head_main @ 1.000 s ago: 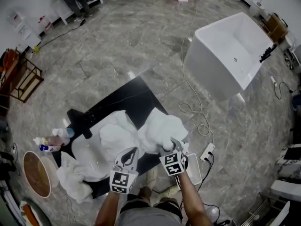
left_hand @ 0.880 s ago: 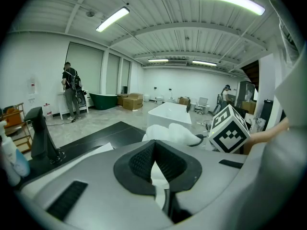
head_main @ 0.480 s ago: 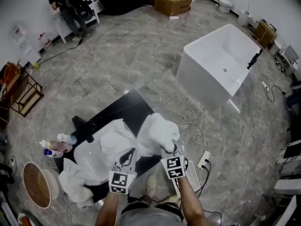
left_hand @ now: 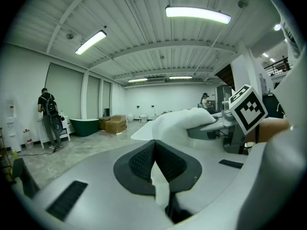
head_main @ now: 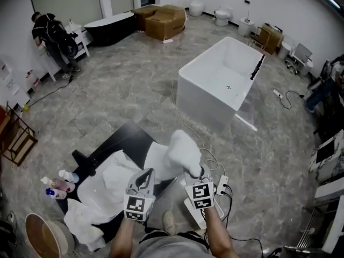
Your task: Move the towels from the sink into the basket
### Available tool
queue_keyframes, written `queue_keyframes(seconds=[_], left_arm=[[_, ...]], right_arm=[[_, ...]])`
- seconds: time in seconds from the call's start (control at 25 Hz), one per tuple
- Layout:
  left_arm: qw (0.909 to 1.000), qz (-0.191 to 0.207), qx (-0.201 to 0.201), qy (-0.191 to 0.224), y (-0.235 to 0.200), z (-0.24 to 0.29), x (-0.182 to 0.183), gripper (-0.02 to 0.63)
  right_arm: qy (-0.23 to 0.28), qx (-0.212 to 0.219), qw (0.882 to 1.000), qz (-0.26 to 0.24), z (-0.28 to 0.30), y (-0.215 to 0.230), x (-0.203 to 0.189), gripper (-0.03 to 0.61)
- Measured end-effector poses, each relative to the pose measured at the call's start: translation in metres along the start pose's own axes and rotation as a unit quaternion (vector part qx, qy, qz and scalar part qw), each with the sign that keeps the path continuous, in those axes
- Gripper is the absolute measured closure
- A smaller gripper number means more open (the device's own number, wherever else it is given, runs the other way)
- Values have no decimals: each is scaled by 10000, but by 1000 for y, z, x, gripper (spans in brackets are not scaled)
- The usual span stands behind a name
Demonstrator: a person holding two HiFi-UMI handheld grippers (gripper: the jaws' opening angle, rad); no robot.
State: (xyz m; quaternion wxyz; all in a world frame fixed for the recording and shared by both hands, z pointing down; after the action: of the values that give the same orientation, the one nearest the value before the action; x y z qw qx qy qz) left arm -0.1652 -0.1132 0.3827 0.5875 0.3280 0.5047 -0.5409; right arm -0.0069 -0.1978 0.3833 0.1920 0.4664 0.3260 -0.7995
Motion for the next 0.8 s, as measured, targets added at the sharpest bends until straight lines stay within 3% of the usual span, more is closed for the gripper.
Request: queue_keyframes(seconds=[0.36,0.8], left_arm=[[9953,272,-896,236,87,18,20,604],[9822,421,-1832,13,200,43,4,604]], right_arm=[[219,-1128,9931,-246,-107,62,14,482],[-424,-2036,9779,211,-218,108,-66,482]])
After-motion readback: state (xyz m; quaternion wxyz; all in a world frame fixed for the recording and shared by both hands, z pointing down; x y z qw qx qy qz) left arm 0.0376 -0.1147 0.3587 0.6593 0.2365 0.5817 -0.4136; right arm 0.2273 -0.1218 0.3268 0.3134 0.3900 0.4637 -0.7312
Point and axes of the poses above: the fingertips, and each gripper's own axes: z forward along the fingers, y to its right, x out of its top, the point moved 5 cm from there along -z, backward along the fingers, and after that the axes turned 12 degrees about -z, right-handed, at the moved point
